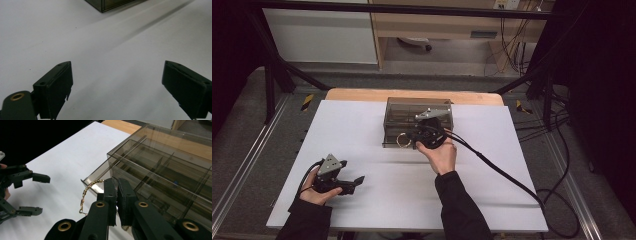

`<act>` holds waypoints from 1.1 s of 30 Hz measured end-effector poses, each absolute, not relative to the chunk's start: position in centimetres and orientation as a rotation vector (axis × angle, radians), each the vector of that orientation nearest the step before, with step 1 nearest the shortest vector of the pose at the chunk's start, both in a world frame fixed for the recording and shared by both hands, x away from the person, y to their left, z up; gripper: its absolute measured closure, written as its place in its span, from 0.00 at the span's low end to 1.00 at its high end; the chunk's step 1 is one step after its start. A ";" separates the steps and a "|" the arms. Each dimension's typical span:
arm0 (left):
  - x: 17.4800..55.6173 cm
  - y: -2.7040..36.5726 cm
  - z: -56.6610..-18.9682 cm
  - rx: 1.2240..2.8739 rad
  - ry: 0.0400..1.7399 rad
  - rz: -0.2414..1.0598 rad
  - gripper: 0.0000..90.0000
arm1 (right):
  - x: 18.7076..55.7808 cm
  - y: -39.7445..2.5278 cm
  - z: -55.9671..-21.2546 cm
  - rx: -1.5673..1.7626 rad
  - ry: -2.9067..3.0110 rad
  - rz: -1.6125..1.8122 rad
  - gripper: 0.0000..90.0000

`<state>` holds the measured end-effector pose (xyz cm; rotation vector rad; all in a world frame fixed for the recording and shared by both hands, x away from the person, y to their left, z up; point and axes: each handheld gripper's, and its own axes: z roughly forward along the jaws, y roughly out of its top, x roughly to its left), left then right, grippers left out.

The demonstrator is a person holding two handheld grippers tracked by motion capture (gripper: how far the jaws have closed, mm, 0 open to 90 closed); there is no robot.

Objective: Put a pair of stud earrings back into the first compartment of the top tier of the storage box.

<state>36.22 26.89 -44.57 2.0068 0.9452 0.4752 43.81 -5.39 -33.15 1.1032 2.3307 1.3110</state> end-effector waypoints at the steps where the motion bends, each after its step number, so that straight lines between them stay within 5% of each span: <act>1: 36.2 26.9 -44.6 2.006 0.945 0.476 0.11 | 44.0 -5.3 -33.2 1.105 2.329 1.310 0.96; 33: 36.3 27.0 -44.7 2.012 0.945 0.472 0.11 | 47.3 -2.3 -35.8 1.187 2.274 1.312 0.96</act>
